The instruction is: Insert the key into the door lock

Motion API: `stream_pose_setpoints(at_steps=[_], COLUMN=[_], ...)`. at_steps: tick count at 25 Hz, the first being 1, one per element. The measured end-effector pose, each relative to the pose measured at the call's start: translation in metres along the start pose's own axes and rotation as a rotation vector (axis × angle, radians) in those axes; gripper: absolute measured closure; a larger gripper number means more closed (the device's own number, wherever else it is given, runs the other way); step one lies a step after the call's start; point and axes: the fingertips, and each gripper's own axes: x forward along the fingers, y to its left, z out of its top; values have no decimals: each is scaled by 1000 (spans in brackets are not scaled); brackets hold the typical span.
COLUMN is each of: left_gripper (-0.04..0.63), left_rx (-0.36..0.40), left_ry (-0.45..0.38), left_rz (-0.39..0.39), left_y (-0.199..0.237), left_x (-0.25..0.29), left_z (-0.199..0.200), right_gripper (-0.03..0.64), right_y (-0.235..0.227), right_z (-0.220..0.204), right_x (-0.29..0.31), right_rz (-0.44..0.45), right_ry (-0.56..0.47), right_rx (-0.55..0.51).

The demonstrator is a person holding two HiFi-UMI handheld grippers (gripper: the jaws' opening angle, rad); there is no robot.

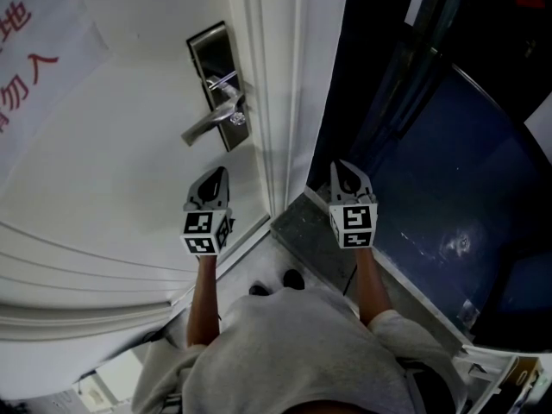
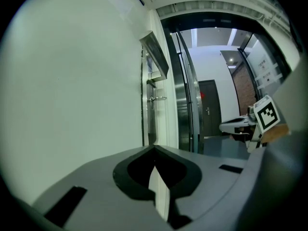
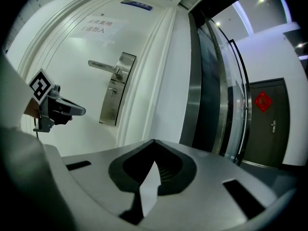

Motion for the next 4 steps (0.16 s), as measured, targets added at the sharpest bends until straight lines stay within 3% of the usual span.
stream_pose_setpoints(at_steps=[4], left_gripper=[578], left_rx=[-1], left_ry=[1], left_rz=[0], left_y=[0], left_x=[1], left_z=[0], right_gripper=[595], right_y=[3], right_z=[-1], right_x=[2], right_rz=[6], right_ry=[5], right_rx=[-2])
